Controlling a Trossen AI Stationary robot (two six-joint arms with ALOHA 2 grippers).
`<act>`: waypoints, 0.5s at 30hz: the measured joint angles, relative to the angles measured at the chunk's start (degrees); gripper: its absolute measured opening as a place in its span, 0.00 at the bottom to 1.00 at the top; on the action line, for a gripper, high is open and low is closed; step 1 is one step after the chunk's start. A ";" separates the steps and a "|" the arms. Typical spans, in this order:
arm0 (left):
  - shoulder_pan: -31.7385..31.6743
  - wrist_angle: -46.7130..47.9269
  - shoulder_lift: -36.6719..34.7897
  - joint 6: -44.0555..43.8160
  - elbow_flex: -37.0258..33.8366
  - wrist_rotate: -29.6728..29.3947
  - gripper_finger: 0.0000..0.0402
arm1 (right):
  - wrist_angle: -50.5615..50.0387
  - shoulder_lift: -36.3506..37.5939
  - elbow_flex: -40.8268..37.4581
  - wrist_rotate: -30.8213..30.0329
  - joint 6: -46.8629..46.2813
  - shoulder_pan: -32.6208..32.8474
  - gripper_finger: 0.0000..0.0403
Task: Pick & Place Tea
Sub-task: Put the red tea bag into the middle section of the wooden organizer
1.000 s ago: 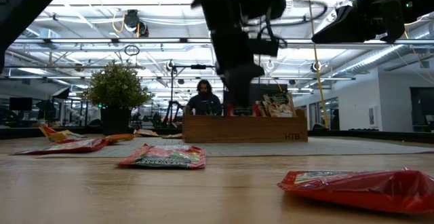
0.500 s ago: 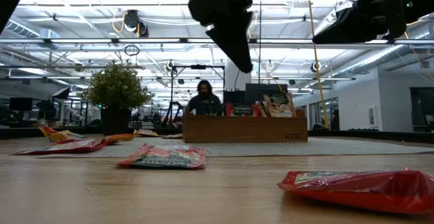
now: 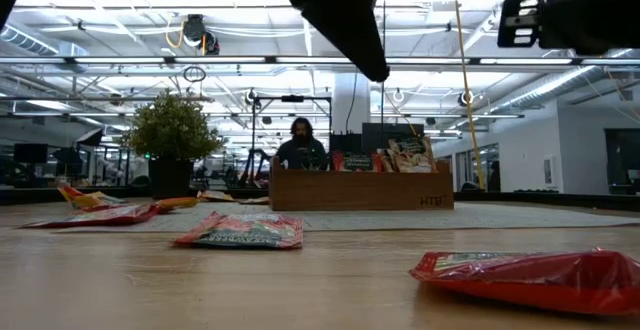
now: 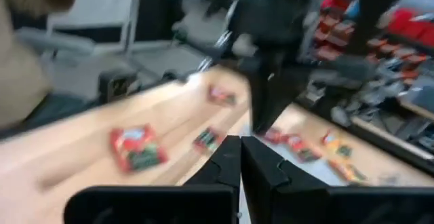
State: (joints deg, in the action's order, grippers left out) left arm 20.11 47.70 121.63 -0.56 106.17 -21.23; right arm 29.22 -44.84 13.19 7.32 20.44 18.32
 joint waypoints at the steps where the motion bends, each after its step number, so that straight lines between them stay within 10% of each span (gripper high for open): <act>1: 0.32 -0.46 -0.48 0.02 -0.15 0.15 0.02 | -0.44 -1.44 0.40 0.04 0.28 1.11 0.03; 7: 1.37 -17.45 -7.45 3.00 -9.18 2.33 0.04 | 0.03 -14.44 7.61 -7.11 3.62 10.82 0.25; 15: -0.24 -47.84 -25.42 -2.39 -43.40 2.82 0.01 | -2.56 -37.63 19.64 -21.63 12.63 19.40 0.51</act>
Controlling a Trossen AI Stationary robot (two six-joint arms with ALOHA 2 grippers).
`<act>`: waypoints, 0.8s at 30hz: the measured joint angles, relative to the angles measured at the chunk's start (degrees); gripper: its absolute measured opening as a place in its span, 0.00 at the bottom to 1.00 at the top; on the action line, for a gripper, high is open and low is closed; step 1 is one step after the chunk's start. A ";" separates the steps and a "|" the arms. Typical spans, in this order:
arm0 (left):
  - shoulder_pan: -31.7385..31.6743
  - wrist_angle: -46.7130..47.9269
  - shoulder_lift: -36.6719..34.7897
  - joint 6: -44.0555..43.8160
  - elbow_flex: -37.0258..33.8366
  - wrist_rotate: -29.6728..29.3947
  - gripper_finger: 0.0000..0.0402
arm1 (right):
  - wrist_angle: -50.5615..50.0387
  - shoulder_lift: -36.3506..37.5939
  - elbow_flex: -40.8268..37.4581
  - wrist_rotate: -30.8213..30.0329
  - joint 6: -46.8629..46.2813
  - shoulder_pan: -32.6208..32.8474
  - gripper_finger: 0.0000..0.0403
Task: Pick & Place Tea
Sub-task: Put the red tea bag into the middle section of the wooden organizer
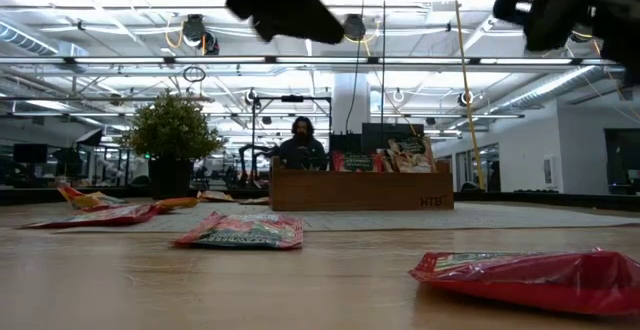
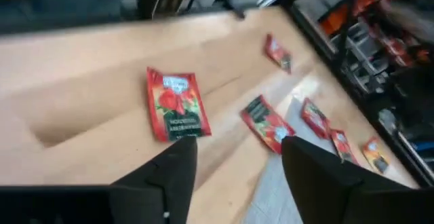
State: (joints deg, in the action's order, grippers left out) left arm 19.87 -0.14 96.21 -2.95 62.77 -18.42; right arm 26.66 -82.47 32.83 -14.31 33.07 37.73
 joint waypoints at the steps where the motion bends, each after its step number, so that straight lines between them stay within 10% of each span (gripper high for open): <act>1: -0.52 -4.62 -1.99 -1.39 -3.71 -0.37 0.02 | -1.99 -2.68 1.75 -0.82 1.08 0.51 0.51; 8: -2.24 -24.62 -12.24 -4.86 -20.48 -0.27 0.04 | -20.73 -17.68 16.94 -0.57 0.49 0.40 0.51; 24: -5.07 -26.63 -13.67 -3.42 -22.59 -2.27 0.09 | -20.03 -19.39 19.70 8.55 -1.76 -0.84 0.46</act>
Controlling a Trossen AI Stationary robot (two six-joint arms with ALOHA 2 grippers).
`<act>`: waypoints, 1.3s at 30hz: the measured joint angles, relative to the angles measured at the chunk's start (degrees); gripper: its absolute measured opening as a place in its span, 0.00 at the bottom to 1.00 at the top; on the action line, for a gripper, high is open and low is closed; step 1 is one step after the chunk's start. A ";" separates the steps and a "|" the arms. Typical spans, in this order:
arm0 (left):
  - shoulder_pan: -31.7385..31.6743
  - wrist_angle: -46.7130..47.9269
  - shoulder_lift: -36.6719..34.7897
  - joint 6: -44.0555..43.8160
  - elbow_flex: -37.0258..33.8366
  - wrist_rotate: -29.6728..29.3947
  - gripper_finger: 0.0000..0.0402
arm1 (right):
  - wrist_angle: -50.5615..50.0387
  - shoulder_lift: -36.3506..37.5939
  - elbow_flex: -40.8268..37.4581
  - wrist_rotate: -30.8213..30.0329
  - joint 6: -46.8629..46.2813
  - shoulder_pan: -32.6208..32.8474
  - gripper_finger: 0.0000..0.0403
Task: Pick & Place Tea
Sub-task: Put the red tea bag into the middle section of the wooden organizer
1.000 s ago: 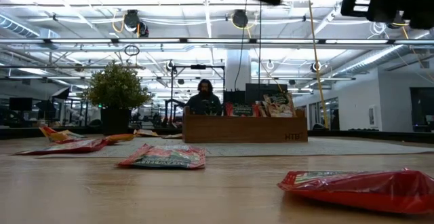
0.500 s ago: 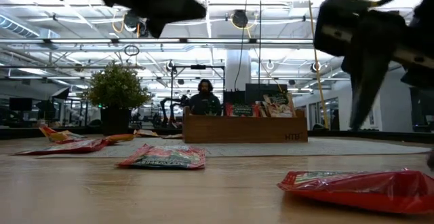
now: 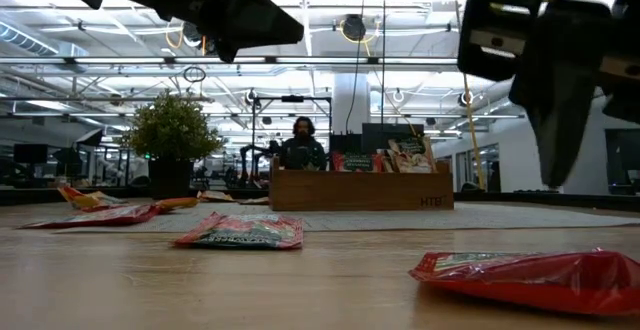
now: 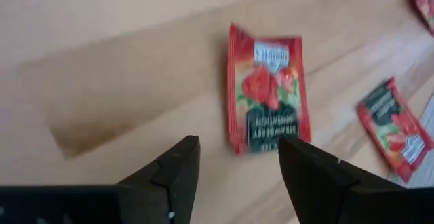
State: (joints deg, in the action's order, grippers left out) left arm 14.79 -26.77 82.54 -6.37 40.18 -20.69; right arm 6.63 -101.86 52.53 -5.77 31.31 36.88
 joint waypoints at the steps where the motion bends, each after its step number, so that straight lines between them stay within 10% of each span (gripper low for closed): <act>1: -0.01 -0.04 0.00 0.00 0.00 -0.02 0.08 | 0.71 0.00 0.00 -0.07 0.02 0.00 0.46; 20: -0.05 -0.53 0.00 -1.07 0.00 -0.35 0.11 | 14.99 -10.97 0.24 -12.21 -4.88 1.52 0.43; 31: -0.05 -0.52 0.00 -6.56 0.00 -0.31 0.17 | 11.81 -11.32 0.11 -11.97 -9.88 1.16 0.04; 39: -0.05 -0.54 0.00 -7.93 0.00 -0.31 0.17 | 14.97 -11.19 0.03 -19.48 -8.22 2.42 0.00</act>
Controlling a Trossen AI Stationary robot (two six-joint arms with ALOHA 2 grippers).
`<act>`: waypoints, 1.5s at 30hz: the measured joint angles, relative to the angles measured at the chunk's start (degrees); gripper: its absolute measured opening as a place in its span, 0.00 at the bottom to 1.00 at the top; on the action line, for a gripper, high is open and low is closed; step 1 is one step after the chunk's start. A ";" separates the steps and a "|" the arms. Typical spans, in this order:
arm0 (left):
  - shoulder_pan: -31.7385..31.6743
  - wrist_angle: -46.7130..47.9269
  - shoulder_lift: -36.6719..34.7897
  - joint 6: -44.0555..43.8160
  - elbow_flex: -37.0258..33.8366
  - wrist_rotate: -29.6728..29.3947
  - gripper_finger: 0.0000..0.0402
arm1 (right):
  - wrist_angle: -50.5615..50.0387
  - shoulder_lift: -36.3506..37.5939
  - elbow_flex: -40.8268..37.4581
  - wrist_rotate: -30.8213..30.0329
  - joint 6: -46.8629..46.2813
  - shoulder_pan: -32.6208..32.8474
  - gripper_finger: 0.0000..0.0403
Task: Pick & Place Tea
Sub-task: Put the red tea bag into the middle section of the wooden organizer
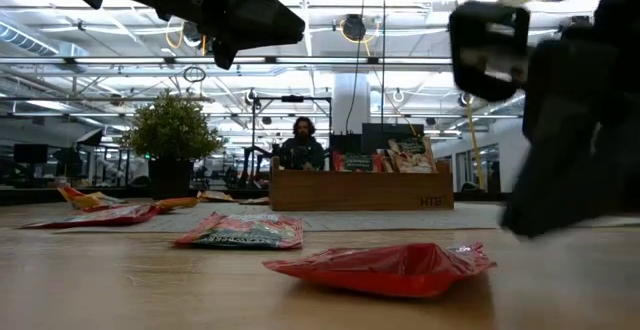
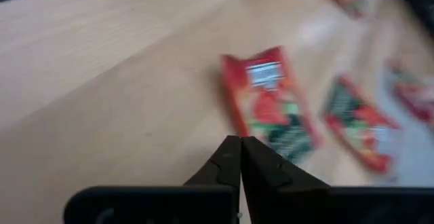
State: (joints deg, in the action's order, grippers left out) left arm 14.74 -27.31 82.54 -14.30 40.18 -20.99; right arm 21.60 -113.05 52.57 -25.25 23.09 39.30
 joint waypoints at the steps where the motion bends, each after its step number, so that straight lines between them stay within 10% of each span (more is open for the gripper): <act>1: 0.00 0.00 0.00 0.00 0.00 0.00 0.17 | 1.38 0.17 -0.01 -2.39 0.45 0.46 0.00; 7: 0.00 0.00 0.02 0.05 0.02 0.00 0.17 | 5.46 0.13 0.94 3.25 10.82 2.42 0.12; 19: 0.00 0.02 0.04 0.31 0.04 0.04 0.17 | -9.67 -1.20 11.18 9.17 2.90 -5.39 0.64; 29: 0.00 0.07 0.04 0.22 0.07 0.04 0.17 | -18.66 -1.98 11.51 31.00 -2.93 -13.86 0.46; 40: 0.00 -0.41 0.04 -3.70 0.07 0.72 0.17 | -22.23 1.50 11.16 25.46 -10.75 -14.48 0.27; 45: 0.80 -0.11 1.34 -1.57 0.43 16.43 0.17 | -29.52 11.32 8.18 29.21 -17.18 -14.53 0.22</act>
State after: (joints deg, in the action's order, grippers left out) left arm 15.54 -27.42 83.88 -15.88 40.62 -4.56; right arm -7.93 -101.73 60.74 3.97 5.91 24.77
